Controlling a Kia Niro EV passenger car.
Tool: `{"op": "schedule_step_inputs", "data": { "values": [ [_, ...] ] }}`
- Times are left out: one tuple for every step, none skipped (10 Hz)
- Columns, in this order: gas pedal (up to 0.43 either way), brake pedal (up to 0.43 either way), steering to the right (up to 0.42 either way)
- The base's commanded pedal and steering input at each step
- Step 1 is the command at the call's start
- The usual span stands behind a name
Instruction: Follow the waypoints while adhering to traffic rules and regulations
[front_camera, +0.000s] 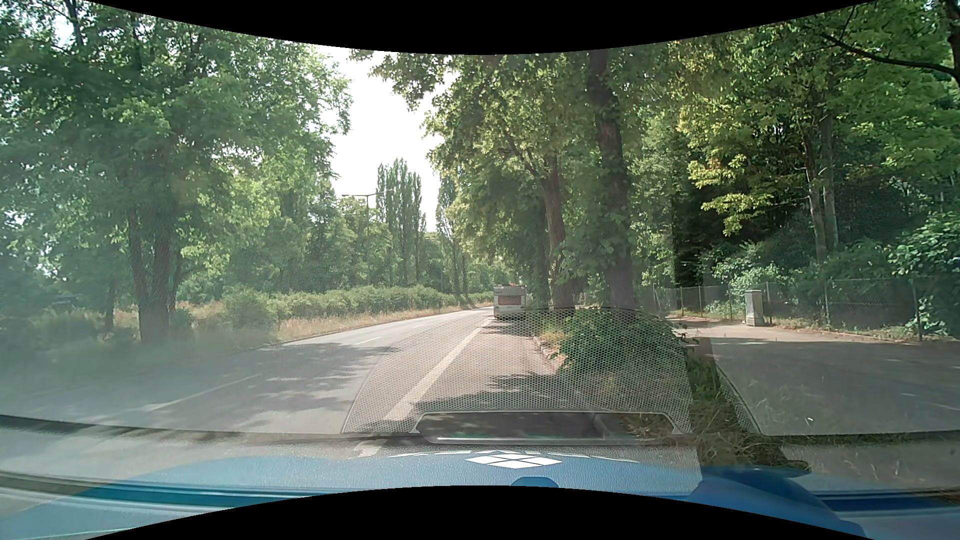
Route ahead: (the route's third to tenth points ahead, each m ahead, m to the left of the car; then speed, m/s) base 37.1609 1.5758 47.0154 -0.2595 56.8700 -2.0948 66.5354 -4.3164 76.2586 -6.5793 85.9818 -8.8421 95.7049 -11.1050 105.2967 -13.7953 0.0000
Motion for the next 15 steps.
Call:
{"op": "schedule_step_inputs", "data": {
  "values": [
    [0.000, 0.396, 0.005],
    [0.000, 0.396, 0.006],
    [0.000, 0.396, 0.005],
    [0.000, 0.396, 0.005],
    [0.000, 0.396, 0.006],
    [0.000, 0.396, 0.005],
    [0.000, 0.396, 0.006],
    [0.000, 0.396, 0.005],
    [0.000, 0.396, 0.006],
    [0.000, 0.396, 0.005],
    [0.000, 0.396, 0.006],
    [0.000, 0.402, 0.006],
    [0.000, 0.402, 0.005],
    [0.000, 0.396, 0.005],
    [0.000, 0.396, 0.005]
  ]
}}
